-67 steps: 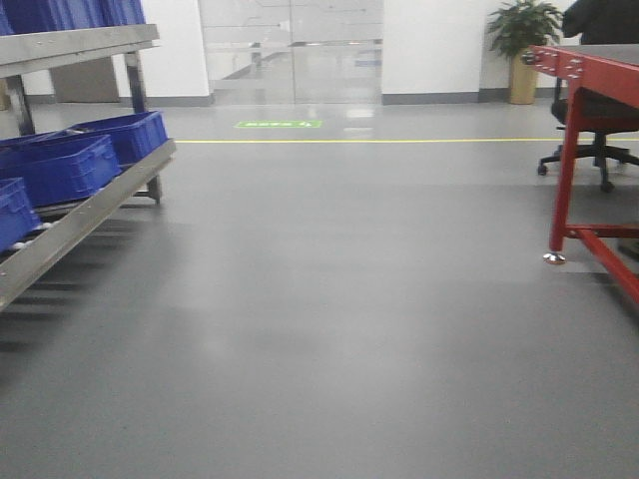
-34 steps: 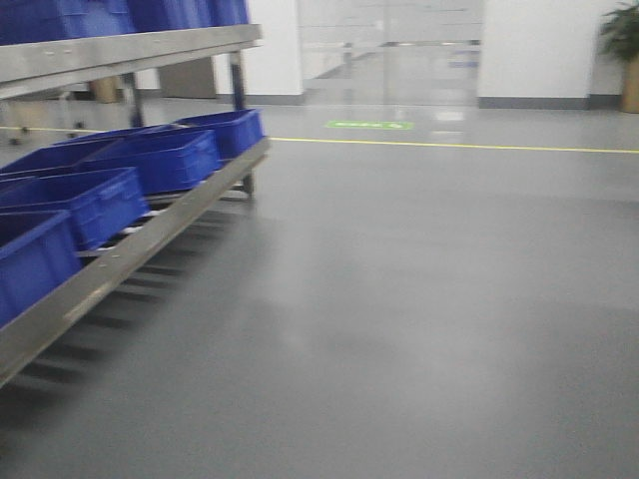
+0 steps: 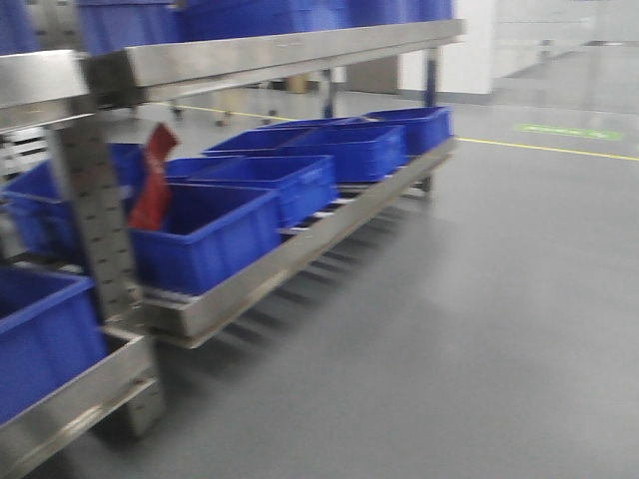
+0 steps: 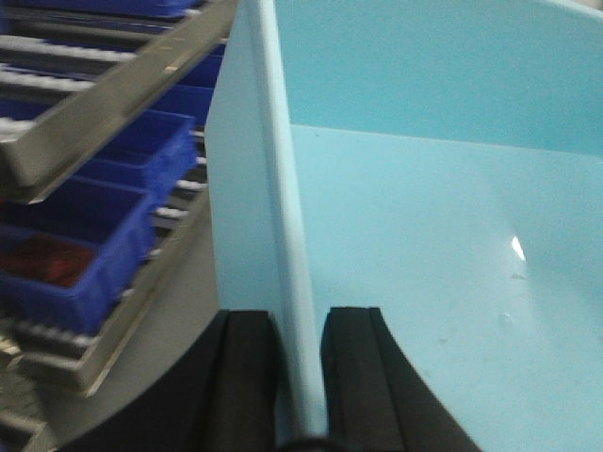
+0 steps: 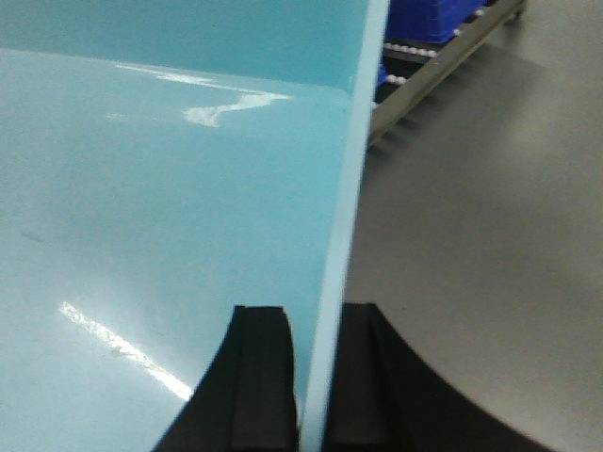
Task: Move two blue bins to right shelf middle
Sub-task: 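Turn and drive up to the shelf of blue bins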
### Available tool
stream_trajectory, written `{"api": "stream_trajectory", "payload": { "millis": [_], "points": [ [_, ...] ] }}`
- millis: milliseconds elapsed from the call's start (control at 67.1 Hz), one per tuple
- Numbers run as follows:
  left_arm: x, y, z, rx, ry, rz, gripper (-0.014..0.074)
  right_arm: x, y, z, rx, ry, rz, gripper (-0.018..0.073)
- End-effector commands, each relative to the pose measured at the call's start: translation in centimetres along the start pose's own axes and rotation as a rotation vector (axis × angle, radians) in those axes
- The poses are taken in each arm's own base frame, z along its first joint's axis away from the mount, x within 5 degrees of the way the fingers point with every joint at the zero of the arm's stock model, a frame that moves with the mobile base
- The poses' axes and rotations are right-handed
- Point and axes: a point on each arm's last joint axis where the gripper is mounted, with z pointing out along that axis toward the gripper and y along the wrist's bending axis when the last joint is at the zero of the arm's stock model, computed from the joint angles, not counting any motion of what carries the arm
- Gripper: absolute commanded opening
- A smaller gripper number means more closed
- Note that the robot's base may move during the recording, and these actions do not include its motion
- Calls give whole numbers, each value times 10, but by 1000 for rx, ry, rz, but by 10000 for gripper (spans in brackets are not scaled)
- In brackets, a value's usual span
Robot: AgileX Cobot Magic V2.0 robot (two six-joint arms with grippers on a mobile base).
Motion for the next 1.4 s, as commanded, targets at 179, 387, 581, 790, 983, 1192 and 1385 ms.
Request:
{"api": "stream_trajectory", "payload": {
  "millis": [179,387,581,790,983,1192,1385],
  "points": [
    [-11,-5,-10,37,-87,-29,-111,-7,1,-5,-6,-60,-21,-154],
    [-11,-5,-10,37,-87,-29,-111,-7,1,-5,-6,-60,-21,-154],
    [-11,-5,-10,37,-87,-29,-111,-7,1,-5,-6,-60,-21,-154],
    [-11,-5,-10,37,-87,-29,-111,-7,1,-5,-6,-60,-21,-154],
    [-11,-5,-10,37,-87,-29,-111,-7,1,-5,-6,-60,-21,-154],
    [-11,-5,-10,37,-87,-29,-111,-7,1,-5,-6,-60,-21,-154],
    [-11,-5,-10,37,-87,-29,-111,-7,1,-5,-6,-60,-21,-154]
  ]
}}
